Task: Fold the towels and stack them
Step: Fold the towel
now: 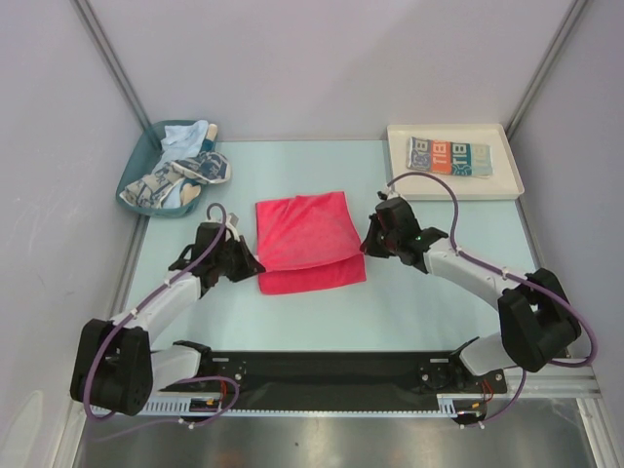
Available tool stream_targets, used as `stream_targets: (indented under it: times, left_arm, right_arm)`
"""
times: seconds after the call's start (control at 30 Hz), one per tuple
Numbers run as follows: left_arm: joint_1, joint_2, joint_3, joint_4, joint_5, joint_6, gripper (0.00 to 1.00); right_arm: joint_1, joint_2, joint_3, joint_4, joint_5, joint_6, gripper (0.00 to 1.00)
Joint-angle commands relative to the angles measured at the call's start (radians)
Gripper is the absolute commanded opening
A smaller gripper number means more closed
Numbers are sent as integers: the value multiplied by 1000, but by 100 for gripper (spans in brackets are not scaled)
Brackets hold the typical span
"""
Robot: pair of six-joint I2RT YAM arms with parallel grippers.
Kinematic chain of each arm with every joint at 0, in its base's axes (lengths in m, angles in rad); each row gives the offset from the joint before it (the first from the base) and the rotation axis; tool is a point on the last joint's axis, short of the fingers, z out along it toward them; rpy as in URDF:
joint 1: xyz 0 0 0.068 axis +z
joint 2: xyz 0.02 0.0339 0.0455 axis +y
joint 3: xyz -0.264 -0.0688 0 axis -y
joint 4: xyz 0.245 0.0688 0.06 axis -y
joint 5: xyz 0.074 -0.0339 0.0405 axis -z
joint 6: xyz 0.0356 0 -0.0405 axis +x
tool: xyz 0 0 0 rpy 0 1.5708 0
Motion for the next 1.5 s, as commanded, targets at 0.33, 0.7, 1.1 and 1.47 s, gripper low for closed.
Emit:
stream_targets:
  times: [0.33,0.7,1.1,1.47]
  left_arm:
    - [-4,-34,-10,-7,32,16,0]
    - [-4,-122,47,-98,26,25,1]
    - [-6,-51,-159,98,62,-18,10]
    - [-4,-137,-21,-15,-64,-22,44]
  right_arm:
    - [18,-37,-9,-14,62,10,0]
    - [25,-132,27,-83,97,1,0]
    - [49,-48,-170,70,35,56,9]
    - [-49,-109,-70,14,4,-22,56]
